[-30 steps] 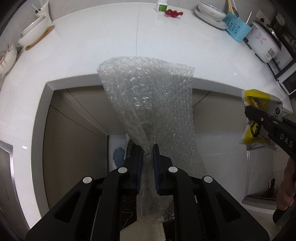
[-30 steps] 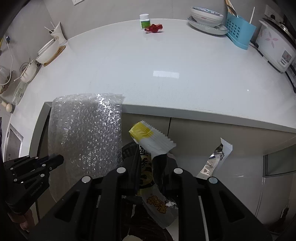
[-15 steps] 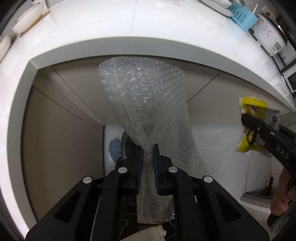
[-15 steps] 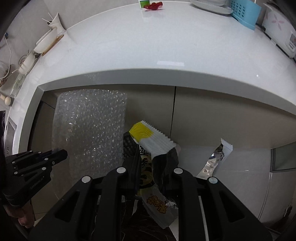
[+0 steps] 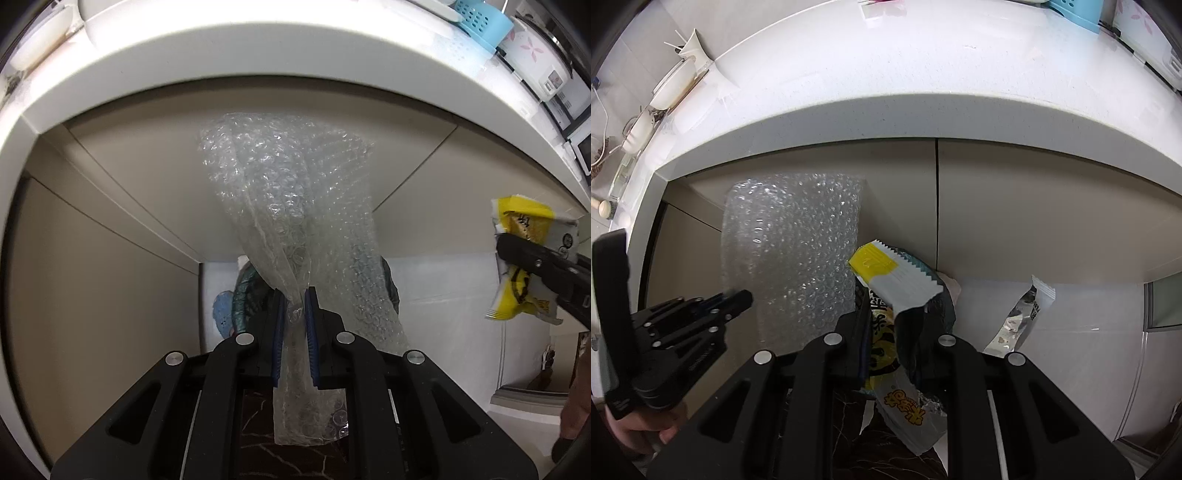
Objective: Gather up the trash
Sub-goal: 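Lift the bubble wrap and yellow bag with both tools over the trash bin, then open the left tool to drop the bubble wrap while the right tool drops the yellow bag, then move both tools back up over the counter toward the pill bottle, then grasp the red mesh bag with the right tool while the left tool grasps the white pill bottle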
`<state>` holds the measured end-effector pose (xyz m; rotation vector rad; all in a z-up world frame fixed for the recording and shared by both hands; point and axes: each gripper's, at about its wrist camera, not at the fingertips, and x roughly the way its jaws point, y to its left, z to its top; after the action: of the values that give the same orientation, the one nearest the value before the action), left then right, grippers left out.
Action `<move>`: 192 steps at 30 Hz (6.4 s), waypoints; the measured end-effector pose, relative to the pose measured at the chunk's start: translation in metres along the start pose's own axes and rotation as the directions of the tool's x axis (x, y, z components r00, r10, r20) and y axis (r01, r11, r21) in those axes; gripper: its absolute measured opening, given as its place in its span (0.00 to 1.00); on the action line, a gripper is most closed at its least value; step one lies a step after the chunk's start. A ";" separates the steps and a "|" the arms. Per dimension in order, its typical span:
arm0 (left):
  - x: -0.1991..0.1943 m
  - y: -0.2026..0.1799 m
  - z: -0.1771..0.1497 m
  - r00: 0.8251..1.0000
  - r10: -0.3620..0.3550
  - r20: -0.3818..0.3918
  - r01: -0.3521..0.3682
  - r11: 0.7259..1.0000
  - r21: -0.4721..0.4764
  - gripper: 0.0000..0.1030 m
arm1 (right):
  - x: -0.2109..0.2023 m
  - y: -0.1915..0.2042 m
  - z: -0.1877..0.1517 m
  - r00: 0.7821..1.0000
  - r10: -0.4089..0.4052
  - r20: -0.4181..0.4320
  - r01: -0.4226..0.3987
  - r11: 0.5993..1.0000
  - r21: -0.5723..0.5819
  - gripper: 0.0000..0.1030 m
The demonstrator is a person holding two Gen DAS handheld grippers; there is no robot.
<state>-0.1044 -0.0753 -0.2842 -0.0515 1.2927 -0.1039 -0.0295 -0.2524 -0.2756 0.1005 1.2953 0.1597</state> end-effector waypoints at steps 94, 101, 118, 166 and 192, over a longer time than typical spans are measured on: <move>-0.135 0.036 0.111 0.983 -0.006 0.183 0.012 0.999 -0.033 0.94 | -0.112 0.037 0.113 0.954 -0.080 0.290 0.096 0.995 -0.042 0.90; -0.148 0.038 0.156 0.977 -0.004 0.213 0.006 1.000 -0.009 0.94 | -0.117 0.042 0.149 0.948 -0.086 0.305 0.105 0.993 -0.046 0.90; -0.130 0.057 0.263 0.976 -0.036 0.217 0.035 0.999 0.004 0.94 | -0.107 0.042 0.263 0.938 -0.115 0.328 0.120 0.993 0.006 0.90; -0.043 0.102 0.430 0.989 0.007 0.145 -0.011 1.000 0.025 0.94 | 0.064 0.017 0.441 0.995 -0.102 0.019 0.100 0.991 0.084 0.16; 0.036 -0.047 0.500 0.979 -0.052 0.195 0.020 0.987 0.159 0.92 | -0.050 -0.095 0.340 0.970 -0.222 0.099 0.176 0.923 0.342 0.15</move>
<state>0.3833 -0.1353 -0.1769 0.0484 1.0808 -0.2257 0.2905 -0.3490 -0.1518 0.2614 1.1775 -0.2393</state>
